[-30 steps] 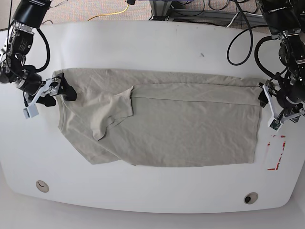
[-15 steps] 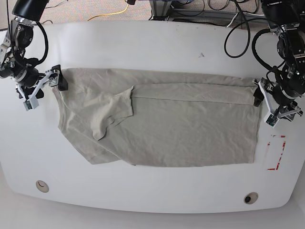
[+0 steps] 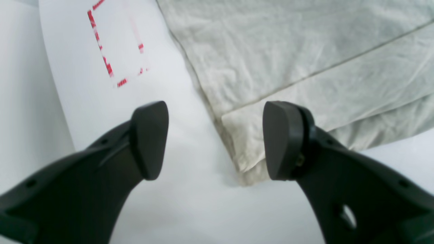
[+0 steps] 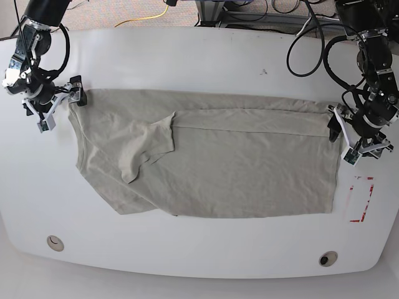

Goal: Layout the t-shirt on the table in an organized manner, then fold the t-shirt properly
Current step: 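Grasp the folded edge with both grippers at its two ends, then pull the grasped edge with both grippers back toward the robot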

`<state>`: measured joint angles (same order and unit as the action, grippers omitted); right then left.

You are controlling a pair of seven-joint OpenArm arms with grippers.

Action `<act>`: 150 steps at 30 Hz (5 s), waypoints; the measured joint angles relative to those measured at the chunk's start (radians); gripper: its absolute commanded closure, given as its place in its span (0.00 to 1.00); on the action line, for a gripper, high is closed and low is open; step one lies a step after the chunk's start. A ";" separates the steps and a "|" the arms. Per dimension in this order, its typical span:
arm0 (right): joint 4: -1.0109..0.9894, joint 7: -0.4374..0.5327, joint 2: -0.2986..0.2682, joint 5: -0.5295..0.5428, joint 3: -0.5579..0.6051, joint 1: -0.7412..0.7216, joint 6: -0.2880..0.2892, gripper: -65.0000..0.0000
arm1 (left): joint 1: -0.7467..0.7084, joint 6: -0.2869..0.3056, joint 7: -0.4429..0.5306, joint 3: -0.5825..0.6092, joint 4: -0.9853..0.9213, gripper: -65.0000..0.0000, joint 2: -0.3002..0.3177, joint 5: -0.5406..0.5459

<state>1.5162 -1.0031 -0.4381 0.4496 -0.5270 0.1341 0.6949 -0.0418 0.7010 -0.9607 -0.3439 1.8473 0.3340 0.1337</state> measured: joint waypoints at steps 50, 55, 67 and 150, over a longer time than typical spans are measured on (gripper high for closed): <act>-0.125 0.076 0.064 -0.001 0.000 -0.043 0.002 1.00 | -0.008 0.000 -0.006 -0.003 -0.002 0.37 0.002 -0.003; -0.125 0.076 0.064 -0.001 0.000 -0.043 0.002 1.00 | -0.014 0.000 -0.005 -0.009 -0.006 0.36 0.002 0.000; -0.125 0.076 0.064 -0.002 0.000 -0.044 0.002 1.00 | -0.027 -0.003 -0.003 -0.087 -0.170 0.22 -0.009 0.040; 0.126 -0.045 0.067 0.018 -0.180 0.307 0.006 1.00 | -0.504 0.003 0.042 -0.050 -0.010 0.94 -0.017 0.063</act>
<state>1.6421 -1.0485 -0.3710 0.4675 -0.7071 0.4408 0.7006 -0.5457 0.7044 -0.9188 -0.3939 1.8374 0.3172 0.1967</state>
